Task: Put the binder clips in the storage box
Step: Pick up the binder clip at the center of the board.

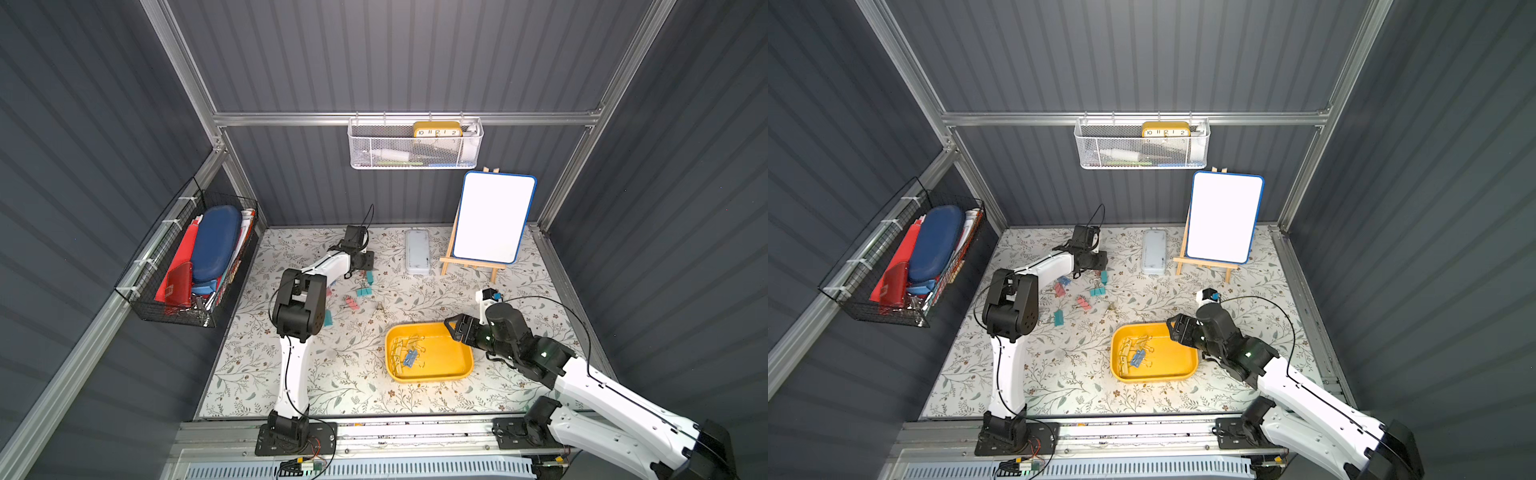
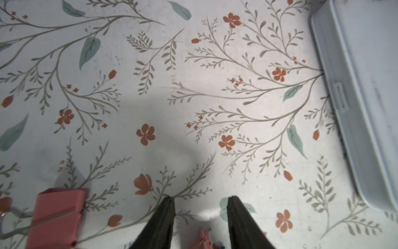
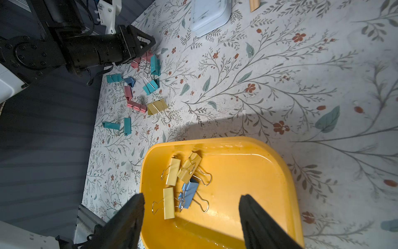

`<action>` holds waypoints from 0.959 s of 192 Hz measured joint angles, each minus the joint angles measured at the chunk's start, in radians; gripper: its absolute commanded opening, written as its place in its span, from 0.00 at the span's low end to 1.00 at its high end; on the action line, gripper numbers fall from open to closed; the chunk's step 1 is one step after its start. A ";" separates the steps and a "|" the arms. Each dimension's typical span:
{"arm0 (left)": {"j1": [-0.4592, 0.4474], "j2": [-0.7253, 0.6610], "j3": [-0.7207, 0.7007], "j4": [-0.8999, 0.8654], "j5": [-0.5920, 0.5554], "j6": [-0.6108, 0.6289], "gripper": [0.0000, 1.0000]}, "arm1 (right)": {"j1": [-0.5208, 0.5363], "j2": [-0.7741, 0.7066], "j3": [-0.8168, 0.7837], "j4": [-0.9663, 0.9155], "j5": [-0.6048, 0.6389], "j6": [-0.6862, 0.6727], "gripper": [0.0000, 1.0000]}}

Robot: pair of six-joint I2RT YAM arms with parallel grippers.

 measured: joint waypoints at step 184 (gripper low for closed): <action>-0.087 -0.500 -0.105 0.012 -0.058 -0.328 0.07 | -0.113 0.055 0.009 0.050 -0.070 0.035 0.78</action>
